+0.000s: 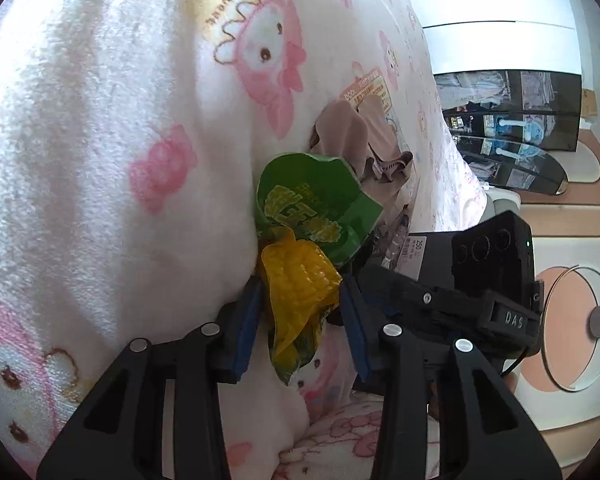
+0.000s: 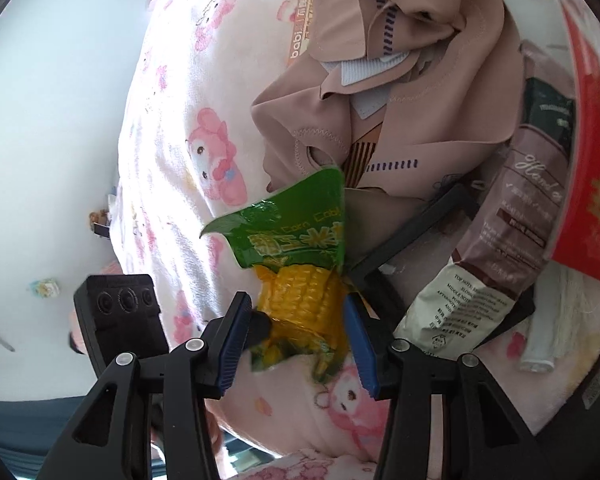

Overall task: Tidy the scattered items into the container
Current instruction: 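Lift the corn snack bag with the left gripper and carry it over the box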

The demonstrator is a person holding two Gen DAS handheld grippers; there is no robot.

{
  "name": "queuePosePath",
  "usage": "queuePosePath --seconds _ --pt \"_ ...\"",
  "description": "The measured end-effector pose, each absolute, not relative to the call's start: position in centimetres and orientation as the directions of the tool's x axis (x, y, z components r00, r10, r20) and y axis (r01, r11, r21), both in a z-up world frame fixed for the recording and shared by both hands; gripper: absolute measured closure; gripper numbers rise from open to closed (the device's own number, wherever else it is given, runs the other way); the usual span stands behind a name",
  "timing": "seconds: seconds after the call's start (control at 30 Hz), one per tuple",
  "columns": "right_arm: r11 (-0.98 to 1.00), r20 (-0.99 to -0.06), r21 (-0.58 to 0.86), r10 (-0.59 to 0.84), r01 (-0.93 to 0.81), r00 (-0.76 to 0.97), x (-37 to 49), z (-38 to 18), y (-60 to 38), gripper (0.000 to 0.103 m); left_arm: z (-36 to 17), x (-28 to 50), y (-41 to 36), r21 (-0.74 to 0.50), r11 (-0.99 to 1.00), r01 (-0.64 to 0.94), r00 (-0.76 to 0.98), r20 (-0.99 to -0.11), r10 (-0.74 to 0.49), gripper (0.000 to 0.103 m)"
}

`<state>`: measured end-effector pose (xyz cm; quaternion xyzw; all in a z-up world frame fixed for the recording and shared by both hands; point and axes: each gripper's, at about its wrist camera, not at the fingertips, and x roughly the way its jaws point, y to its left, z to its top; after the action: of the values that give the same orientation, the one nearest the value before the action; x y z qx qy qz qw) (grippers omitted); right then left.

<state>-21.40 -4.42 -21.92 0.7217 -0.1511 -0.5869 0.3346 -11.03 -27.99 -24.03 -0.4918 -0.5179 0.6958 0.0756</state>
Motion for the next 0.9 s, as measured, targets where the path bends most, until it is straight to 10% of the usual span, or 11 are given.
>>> queuePosePath --seconds 0.23,0.9 --pt "-0.775 -0.857 0.51 -0.424 0.373 0.293 -20.6 -21.7 -5.7 0.059 -24.5 -12.0 -29.2 -0.789 -0.432 0.436 -0.506 -0.612 0.608 0.058" --pt "-0.693 -0.78 0.626 -0.557 0.357 0.285 -22.6 -19.8 -2.4 0.058 -20.4 -12.0 -26.1 -0.763 -0.534 0.365 -0.514 -0.643 0.568 0.057"
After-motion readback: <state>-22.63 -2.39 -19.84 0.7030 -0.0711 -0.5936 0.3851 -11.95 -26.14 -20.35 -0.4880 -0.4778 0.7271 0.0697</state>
